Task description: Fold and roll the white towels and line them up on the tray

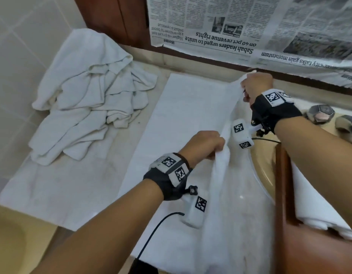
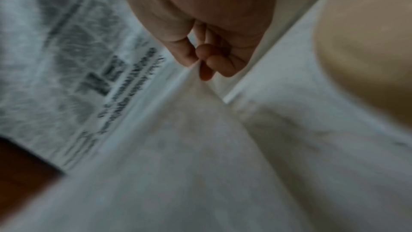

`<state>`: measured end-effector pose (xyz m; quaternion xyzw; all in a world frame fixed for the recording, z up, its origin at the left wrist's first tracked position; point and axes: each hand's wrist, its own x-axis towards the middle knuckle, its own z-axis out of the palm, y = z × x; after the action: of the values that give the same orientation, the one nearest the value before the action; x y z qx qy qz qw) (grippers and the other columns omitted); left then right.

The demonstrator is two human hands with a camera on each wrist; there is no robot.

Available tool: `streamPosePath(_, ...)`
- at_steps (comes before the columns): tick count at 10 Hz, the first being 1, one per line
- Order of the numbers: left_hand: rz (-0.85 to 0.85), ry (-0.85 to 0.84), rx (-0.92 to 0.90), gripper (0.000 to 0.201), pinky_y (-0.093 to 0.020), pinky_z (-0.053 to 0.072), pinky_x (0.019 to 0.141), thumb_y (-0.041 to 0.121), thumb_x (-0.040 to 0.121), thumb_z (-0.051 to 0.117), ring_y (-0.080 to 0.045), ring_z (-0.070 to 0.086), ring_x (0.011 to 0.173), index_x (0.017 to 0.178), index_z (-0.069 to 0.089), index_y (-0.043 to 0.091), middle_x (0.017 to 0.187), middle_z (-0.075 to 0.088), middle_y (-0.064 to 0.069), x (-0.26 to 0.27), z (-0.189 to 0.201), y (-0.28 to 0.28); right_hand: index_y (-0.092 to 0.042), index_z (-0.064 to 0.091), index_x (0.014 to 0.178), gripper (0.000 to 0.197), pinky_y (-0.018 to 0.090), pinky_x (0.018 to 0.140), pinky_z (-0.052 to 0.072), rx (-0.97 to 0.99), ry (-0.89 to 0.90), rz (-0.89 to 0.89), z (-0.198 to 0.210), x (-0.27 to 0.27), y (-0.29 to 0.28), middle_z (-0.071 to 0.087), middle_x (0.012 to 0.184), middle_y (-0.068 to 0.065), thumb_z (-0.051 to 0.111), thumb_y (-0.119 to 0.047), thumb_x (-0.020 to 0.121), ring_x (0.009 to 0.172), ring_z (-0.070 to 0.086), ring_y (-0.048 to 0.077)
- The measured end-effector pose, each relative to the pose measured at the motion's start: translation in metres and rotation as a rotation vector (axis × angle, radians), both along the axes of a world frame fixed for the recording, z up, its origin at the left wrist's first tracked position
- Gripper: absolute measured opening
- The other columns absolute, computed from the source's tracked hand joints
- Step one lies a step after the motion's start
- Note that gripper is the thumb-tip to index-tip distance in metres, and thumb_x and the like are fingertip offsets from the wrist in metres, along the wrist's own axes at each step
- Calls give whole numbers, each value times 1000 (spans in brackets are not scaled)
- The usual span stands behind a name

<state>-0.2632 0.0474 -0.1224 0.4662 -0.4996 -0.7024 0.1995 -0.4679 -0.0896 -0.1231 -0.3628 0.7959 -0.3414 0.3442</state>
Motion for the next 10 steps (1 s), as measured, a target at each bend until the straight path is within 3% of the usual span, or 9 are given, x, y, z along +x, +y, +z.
streamPosePath(1,272,96,94,5,-15,34,46,7,49,42,-14,40,46,52,40,10,52,40,2,44,10,-13,-19,62,100,18,32,69,53,-101,50,85,11,61,-22,56,81,2,56,-13,85,73,56,22)
streamPosePath(2,520,-135,151,11,-15,27,42,6,43,40,-14,33,42,46,36,16,51,36,3,91,-7,-24,-11,61,117,32,34,87,54,-130,47,223,1,122,-27,65,98,9,59,-17,86,94,65,28)
streamPosePath(3,494,-393,102,12,-26,39,56,15,46,44,-20,43,56,57,42,13,62,46,-4,136,-54,-31,-13,56,126,38,22,93,36,47,267,505,-32,161,-12,59,127,7,57,-30,93,120,53,25)
streamPosePath(4,442,-559,61,13,-32,38,65,23,49,45,-23,48,66,55,40,13,63,48,-5,150,-66,-26,-18,54,130,42,34,101,34,188,530,706,-60,173,11,43,139,5,54,-37,93,128,37,28)
streamPosePath(5,407,-621,12,28,-29,42,66,41,59,48,-25,56,70,55,44,14,65,54,-1,145,-64,-33,-22,48,135,46,38,107,33,157,540,728,-73,166,28,34,144,2,57,-35,92,131,27,27)
streamPosePath(6,357,-666,-26,37,-27,42,62,48,72,56,-24,58,68,57,47,16,63,53,2,134,-62,-51,-20,54,130,41,32,106,30,124,478,781,-73,154,28,37,141,1,61,-30,91,130,31,26)
streamPosePath(7,342,-675,-61,40,-25,36,56,42,80,61,-22,53,63,55,44,15,57,48,3,124,-60,-78,-12,66,112,25,23,90,35,72,400,702,-64,136,9,53,124,7,64,-22,89,114,51,25)
streamPosePath(8,314,-586,-21,36,-26,36,58,40,82,65,-21,54,70,65,54,10,66,54,0,114,-58,-105,-7,68,109,23,25,87,39,6,392,524,-52,114,-15,56,120,11,63,-18,89,108,56,25)
streamPosePath(10,246,-541,-47,34,-34,47,71,38,78,68,-27,62,76,63,53,10,72,59,-7,98,-59,-152,-12,57,126,36,41,106,38,4,626,540,-56,82,-66,48,137,11,60,-19,91,125,45,30)
